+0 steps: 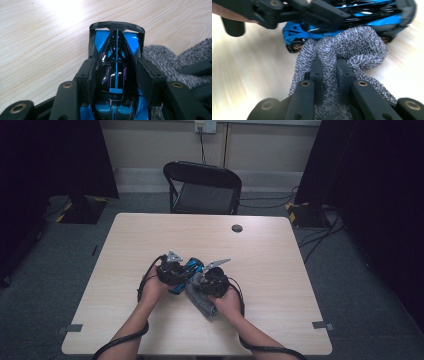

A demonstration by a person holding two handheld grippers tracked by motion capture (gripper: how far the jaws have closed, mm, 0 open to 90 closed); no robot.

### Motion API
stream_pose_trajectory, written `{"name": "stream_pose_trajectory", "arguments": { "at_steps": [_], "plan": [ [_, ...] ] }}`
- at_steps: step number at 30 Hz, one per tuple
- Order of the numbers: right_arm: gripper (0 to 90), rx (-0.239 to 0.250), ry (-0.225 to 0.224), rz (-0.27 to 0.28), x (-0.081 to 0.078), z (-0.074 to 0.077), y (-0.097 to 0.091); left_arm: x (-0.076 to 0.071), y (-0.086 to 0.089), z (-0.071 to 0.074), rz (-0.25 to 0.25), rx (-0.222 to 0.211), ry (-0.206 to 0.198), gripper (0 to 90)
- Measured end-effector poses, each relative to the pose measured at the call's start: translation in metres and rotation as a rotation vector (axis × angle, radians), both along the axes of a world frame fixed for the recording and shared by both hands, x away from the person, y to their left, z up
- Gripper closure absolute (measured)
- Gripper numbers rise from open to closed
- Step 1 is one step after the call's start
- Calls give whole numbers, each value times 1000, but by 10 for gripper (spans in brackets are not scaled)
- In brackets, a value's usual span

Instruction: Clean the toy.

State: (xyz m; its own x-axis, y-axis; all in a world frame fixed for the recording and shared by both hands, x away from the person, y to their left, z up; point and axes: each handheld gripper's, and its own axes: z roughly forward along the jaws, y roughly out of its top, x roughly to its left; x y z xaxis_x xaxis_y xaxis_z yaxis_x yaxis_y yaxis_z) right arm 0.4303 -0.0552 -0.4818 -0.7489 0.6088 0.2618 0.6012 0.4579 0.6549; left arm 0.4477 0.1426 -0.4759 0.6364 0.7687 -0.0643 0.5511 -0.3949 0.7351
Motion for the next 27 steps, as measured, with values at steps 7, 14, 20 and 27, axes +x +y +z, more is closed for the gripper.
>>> {"name": "stream_pose_trajectory", "arguments": {
  "at_steps": [7,14,20,27],
  "plan": [
    [786,13,5,15,-5,-2,5,0,0,0,0,0,1,507],
    [786,8,-1,43,-11,-1,10,0,-1,0,2,5,2,506],
    [786,16,-1,53,-16,-2,15,0,-1,0,3,7,1,506],
    [786,15,1,75,-20,-1,20,0,-1,0,3,7,0,506]
  ]
}}
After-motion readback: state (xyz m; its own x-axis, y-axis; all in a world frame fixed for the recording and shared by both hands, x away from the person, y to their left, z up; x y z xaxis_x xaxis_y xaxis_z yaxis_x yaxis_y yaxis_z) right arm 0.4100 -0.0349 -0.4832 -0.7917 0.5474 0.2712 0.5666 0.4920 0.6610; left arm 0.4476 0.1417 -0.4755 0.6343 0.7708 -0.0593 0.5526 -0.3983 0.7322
